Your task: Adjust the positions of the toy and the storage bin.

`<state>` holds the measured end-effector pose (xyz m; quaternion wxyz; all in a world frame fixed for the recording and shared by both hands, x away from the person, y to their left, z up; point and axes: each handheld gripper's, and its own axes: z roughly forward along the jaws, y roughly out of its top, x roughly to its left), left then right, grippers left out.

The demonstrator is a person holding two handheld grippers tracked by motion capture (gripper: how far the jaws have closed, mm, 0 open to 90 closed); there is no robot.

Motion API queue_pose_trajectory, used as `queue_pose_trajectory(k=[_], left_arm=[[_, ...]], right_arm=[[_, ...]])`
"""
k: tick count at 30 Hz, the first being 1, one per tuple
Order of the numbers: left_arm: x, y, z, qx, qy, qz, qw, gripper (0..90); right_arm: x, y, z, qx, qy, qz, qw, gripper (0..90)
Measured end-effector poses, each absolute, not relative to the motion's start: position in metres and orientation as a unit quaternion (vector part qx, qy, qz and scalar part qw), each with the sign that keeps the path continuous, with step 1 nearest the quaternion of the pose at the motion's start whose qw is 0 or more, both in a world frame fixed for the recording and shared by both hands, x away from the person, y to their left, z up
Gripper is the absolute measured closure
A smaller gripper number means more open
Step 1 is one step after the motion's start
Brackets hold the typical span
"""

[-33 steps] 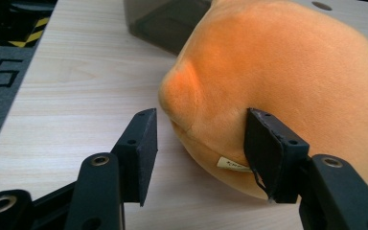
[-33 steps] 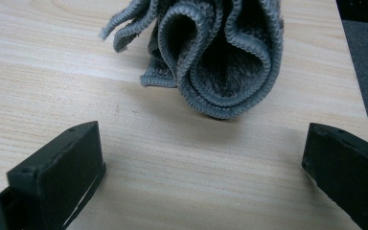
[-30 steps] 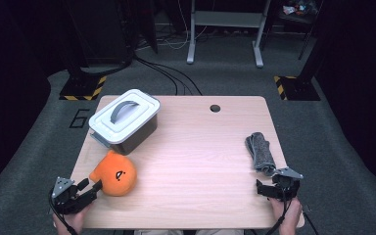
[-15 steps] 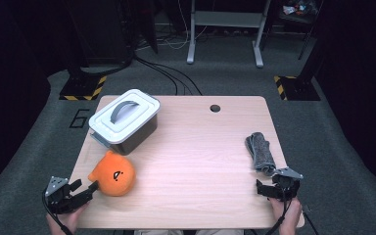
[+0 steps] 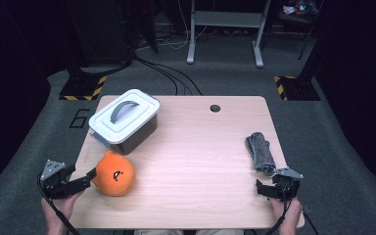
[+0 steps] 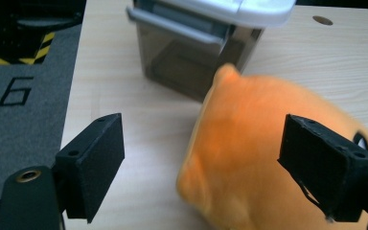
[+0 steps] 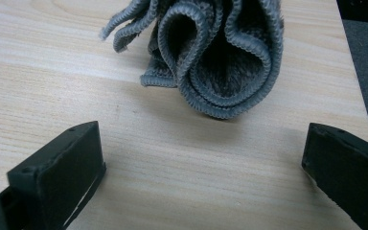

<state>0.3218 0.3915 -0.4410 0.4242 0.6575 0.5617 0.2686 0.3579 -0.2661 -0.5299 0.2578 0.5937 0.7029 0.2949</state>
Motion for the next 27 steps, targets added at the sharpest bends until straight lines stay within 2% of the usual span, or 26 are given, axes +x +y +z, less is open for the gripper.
queue_pose_trajectory(k=[13, 27], left_arm=[[0.382, 0.372, -0.399, 0.697, 0.513, 0.274, 0.421, 11.5], [0.444, 0.363, -0.388, 0.717, 0.505, 0.265, 0.400, 13.0]], right_arm=[[0.358, -0.266, -0.530, 0.592, 0.703, 0.295, 0.260, 0.0], [0.359, -0.267, -0.530, 0.591, 0.705, 0.298, 0.255, 0.0]])
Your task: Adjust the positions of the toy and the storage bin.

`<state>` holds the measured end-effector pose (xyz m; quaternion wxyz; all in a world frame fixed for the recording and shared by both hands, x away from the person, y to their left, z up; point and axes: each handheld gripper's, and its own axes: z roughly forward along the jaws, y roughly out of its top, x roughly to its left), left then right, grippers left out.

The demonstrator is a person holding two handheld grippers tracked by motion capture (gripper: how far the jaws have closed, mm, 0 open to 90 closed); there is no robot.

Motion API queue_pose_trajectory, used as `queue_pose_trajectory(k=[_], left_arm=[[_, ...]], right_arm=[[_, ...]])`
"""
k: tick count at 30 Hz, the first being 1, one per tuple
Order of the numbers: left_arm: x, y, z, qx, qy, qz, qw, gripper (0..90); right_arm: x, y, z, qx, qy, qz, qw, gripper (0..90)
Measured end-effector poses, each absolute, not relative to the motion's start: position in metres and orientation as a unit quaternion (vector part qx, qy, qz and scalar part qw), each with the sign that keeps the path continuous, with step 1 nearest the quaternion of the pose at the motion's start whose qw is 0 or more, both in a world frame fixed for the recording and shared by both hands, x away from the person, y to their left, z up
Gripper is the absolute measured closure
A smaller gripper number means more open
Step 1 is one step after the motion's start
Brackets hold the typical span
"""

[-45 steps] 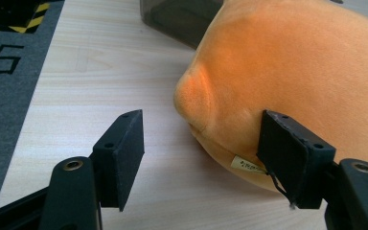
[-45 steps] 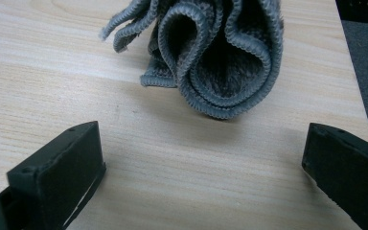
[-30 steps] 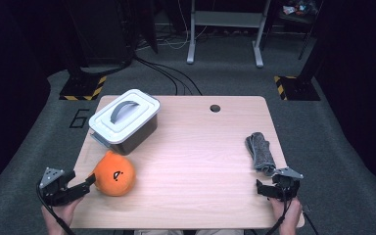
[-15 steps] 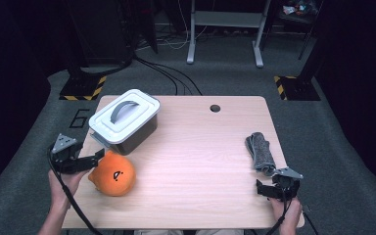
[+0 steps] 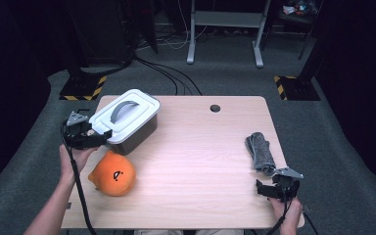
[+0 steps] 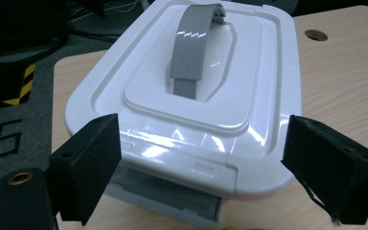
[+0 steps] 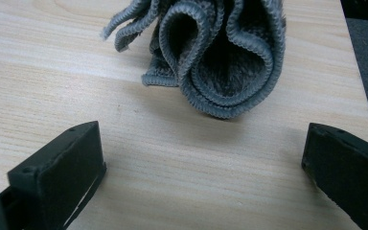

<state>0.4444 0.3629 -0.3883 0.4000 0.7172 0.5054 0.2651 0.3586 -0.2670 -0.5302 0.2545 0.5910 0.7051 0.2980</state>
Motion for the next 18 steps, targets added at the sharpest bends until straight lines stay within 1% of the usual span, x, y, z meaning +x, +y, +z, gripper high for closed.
queue_pose_trajectory(k=[3, 5, 10, 12, 15, 16, 18], left_arm=[[0.457, 0.359, -0.388, 0.721, 0.506, 0.264, 0.392, 12.8], [0.465, 0.357, -0.389, 0.721, 0.512, 0.256, 0.391, 9.2], [0.483, 0.353, -0.390, 0.725, 0.514, 0.257, 0.380, 9.5], [0.490, 0.353, -0.391, 0.724, 0.516, 0.256, 0.379, 10.9], [0.497, 0.353, -0.390, 0.726, 0.515, 0.262, 0.374, 16.5], [0.500, 0.352, -0.391, 0.728, 0.515, 0.256, 0.372, 19.4], [0.504, 0.351, -0.392, 0.730, 0.515, 0.256, 0.367, 22.2]], right_arm=[[0.358, -0.267, -0.530, 0.591, 0.706, 0.297, 0.255, 0.0], [0.359, -0.267, -0.530, 0.591, 0.705, 0.298, 0.253, 0.0], [0.359, -0.267, -0.530, 0.593, 0.705, 0.298, 0.251, 0.0], [0.359, -0.267, -0.530, 0.593, 0.705, 0.299, 0.250, 0.0], [0.359, -0.267, -0.530, 0.593, 0.705, 0.298, 0.250, 0.0], [0.359, -0.267, -0.530, 0.593, 0.705, 0.299, 0.250, 0.0], [0.359, -0.267, -0.530, 0.593, 0.705, 0.298, 0.250, 0.0]])
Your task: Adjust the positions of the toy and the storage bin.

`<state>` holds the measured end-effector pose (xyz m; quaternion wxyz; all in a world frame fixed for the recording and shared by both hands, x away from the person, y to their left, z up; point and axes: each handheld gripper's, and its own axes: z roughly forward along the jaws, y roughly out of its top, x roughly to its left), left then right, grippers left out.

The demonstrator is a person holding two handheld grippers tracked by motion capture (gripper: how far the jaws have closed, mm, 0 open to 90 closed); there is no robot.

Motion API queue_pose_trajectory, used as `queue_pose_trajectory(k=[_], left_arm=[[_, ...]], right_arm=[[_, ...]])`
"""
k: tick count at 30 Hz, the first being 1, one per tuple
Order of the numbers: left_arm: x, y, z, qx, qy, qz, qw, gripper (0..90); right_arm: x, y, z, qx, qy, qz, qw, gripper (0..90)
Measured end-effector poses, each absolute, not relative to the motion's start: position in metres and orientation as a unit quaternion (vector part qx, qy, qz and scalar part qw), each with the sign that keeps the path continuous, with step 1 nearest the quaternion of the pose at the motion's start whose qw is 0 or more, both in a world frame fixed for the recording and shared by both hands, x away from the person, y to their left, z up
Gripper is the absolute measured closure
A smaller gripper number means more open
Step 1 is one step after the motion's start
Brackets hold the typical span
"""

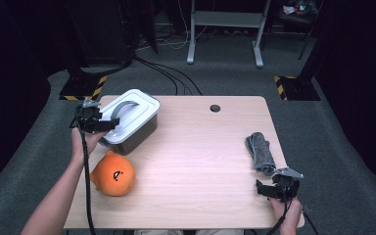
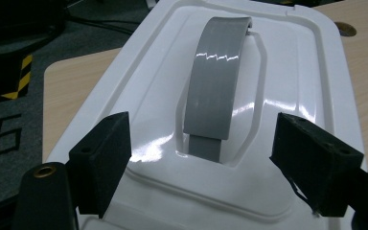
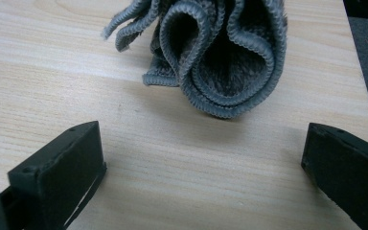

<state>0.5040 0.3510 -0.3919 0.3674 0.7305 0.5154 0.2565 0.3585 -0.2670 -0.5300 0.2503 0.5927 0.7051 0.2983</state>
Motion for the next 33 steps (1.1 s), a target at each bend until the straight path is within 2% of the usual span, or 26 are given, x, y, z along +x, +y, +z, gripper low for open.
queue_pose_trajectory(k=[11, 15, 33], left_arm=[[0.518, 0.346, -0.396, 0.748, 0.496, 0.258, 0.358, 51.1], [0.519, 0.342, -0.398, 0.754, 0.487, 0.261, 0.356, 65.0], [0.525, 0.317, -0.394, 0.759, 0.493, 0.247, 0.347, 66.4]], right_arm=[[0.359, -0.267, -0.530, 0.590, 0.706, 0.299, 0.253, 0.0], [0.358, -0.267, -0.530, 0.589, 0.707, 0.298, 0.253, 0.0], [0.358, -0.267, -0.530, 0.589, 0.707, 0.298, 0.253, 0.0]])
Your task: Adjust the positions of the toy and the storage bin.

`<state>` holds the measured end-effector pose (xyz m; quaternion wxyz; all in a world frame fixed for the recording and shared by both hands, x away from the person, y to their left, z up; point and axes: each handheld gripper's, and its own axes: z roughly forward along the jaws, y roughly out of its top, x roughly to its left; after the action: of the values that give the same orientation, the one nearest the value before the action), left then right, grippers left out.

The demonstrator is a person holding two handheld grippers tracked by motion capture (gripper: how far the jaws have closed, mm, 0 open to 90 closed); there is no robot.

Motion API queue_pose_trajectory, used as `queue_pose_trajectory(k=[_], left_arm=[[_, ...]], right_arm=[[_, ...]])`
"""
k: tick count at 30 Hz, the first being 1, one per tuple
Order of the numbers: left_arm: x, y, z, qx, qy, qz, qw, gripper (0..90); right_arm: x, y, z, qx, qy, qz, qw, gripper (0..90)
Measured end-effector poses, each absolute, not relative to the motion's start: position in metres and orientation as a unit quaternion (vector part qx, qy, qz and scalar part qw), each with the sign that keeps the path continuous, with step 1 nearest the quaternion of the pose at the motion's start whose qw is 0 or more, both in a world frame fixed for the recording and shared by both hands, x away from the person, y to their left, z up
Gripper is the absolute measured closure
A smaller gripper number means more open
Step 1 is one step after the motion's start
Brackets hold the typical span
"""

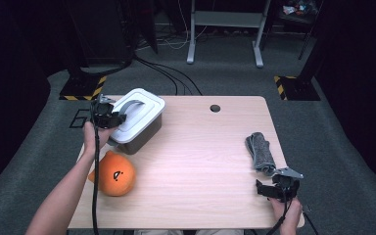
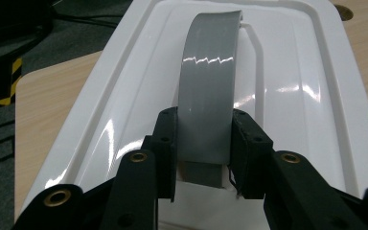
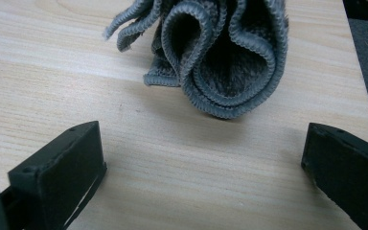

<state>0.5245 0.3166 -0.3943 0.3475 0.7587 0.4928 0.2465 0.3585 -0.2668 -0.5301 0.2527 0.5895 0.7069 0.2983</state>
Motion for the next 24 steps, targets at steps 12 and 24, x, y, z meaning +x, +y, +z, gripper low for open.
queue_pose_trajectory(k=[12, 24], left_arm=[[0.526, 0.295, -0.392, 0.763, 0.492, 0.236, 0.347, 66.0], [0.526, 0.278, -0.391, 0.762, 0.499, 0.231, 0.343, 66.2]], right_arm=[[0.358, -0.266, -0.530, 0.592, 0.705, 0.297, 0.253, 0.0], [0.358, -0.266, -0.530, 0.594, 0.704, 0.297, 0.252, 0.0]])
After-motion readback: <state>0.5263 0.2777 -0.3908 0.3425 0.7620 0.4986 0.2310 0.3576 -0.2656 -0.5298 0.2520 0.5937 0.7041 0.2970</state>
